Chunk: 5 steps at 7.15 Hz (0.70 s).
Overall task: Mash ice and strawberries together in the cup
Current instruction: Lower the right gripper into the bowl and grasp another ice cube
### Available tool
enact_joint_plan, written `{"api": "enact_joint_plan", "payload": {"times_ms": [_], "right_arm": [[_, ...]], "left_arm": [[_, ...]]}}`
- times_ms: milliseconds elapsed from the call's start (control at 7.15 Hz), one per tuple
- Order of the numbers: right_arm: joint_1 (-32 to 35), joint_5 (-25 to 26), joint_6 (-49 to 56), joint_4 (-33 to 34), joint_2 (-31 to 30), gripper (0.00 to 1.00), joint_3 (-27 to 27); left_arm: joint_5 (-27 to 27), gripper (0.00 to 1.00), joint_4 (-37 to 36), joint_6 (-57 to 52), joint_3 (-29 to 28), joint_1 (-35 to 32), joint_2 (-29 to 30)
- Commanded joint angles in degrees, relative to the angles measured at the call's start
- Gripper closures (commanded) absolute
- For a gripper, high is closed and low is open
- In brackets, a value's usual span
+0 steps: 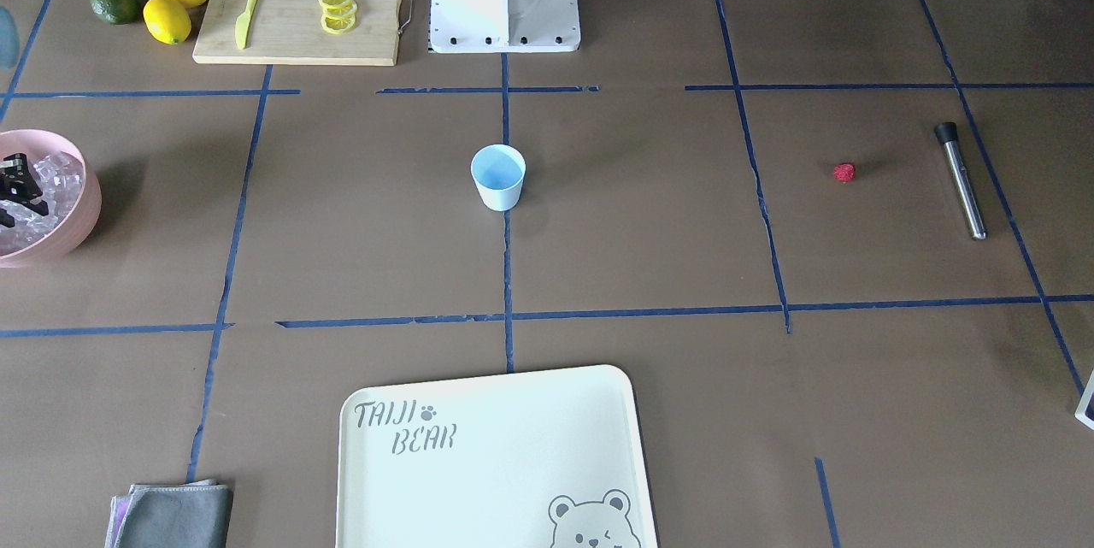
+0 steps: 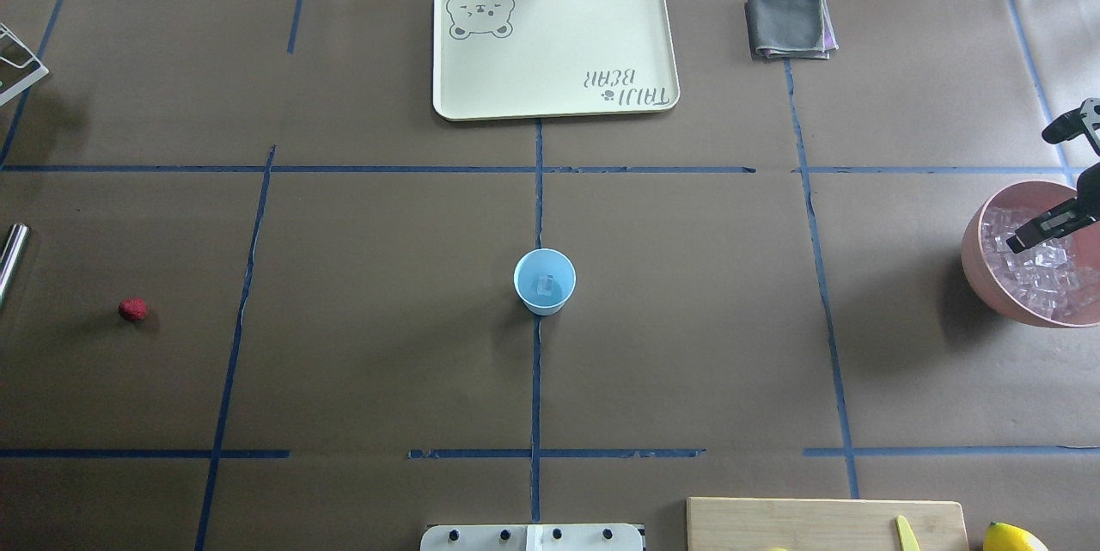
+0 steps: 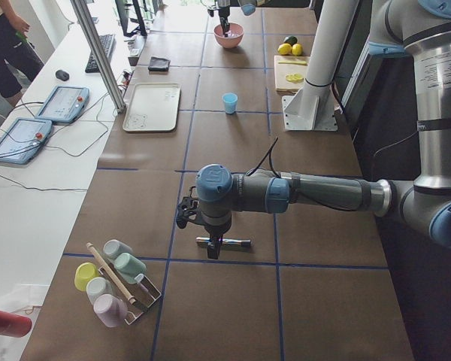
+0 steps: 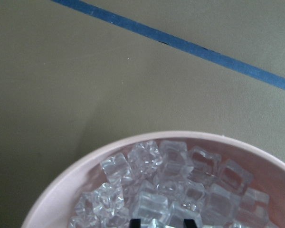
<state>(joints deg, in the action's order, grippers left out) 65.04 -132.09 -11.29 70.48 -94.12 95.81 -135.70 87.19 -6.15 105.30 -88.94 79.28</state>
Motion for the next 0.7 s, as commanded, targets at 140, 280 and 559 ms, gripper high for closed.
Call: {"api": "enact_joint_plan", "payload": {"times_ms": [140, 280, 559], "right_arm": [[0.09, -1.76, 0.04, 0.01, 0.34, 1.0, 1.3], [0.35, -2.55, -0.14, 0.62, 0.43, 1.0, 4.18], [0.7, -2.56, -5.8, 0.63, 0.43, 1.0, 11.38]], "left_arm": [[0.0, 0.0, 0.0, 0.0, 0.0, 0.0, 0.0], [0.0, 0.0, 0.0, 0.0, 0.0, 0.0, 0.0], [0.0, 0.0, 0.0, 0.0, 0.08, 0.0, 0.0]]}}
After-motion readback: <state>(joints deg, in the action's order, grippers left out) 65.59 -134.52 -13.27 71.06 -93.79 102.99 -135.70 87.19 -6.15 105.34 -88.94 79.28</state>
